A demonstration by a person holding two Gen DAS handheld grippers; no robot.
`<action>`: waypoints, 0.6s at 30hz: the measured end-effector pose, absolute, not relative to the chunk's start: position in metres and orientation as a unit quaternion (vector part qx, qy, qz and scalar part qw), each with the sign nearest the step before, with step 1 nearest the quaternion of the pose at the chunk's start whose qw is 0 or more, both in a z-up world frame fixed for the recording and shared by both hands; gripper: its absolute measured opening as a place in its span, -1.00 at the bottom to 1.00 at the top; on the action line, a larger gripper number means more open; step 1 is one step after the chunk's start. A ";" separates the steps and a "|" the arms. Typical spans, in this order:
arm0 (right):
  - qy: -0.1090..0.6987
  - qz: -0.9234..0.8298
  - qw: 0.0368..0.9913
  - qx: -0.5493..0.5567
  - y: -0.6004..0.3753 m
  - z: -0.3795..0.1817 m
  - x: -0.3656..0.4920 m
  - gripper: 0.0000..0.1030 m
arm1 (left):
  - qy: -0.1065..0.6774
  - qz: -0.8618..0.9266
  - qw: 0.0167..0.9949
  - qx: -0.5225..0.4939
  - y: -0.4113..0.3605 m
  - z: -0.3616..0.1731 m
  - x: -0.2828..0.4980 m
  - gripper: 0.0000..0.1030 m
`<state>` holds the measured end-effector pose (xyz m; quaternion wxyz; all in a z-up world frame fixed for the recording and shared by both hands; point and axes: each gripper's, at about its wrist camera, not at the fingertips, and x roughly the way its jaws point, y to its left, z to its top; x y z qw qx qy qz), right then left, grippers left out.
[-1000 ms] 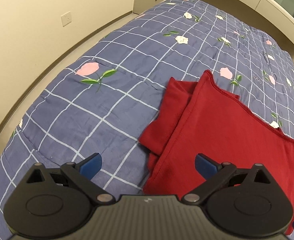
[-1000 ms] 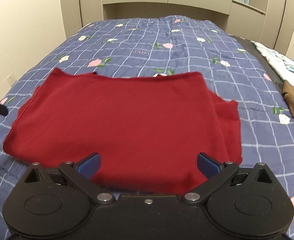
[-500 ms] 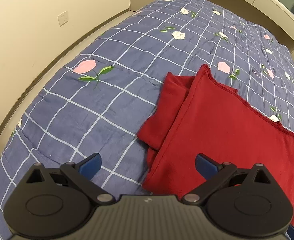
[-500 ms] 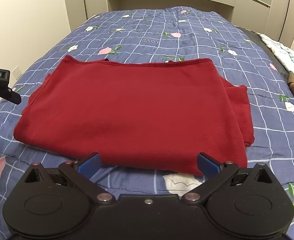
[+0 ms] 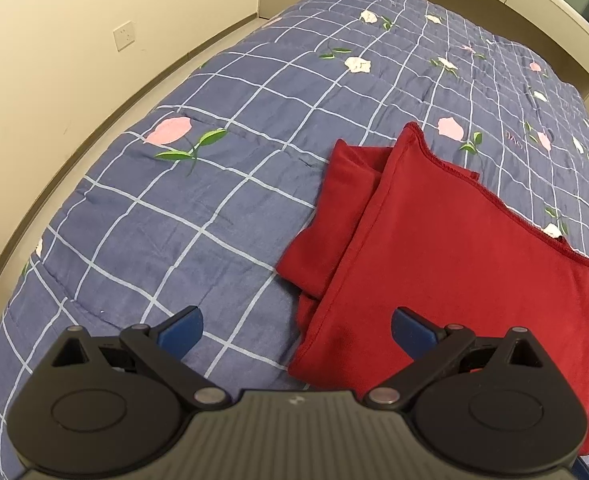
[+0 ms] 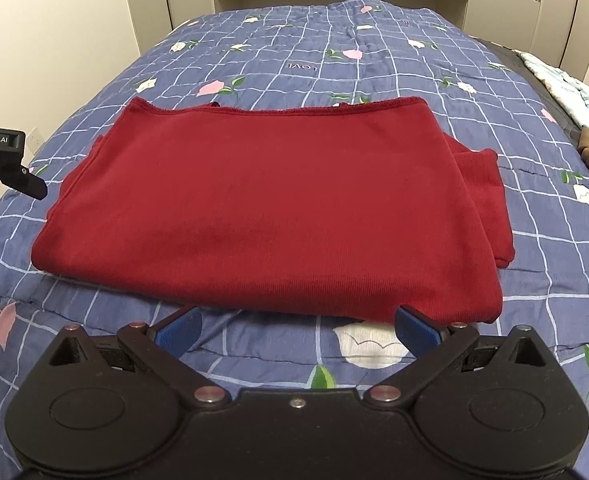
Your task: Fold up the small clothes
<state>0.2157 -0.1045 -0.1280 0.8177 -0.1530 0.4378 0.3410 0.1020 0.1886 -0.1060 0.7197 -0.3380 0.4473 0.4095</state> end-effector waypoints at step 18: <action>0.443 0.344 0.813 -0.152 -0.097 -0.133 0.222 0.99 | 0.465 0.402 0.715 -0.334 0.199 -0.120 0.112 0.99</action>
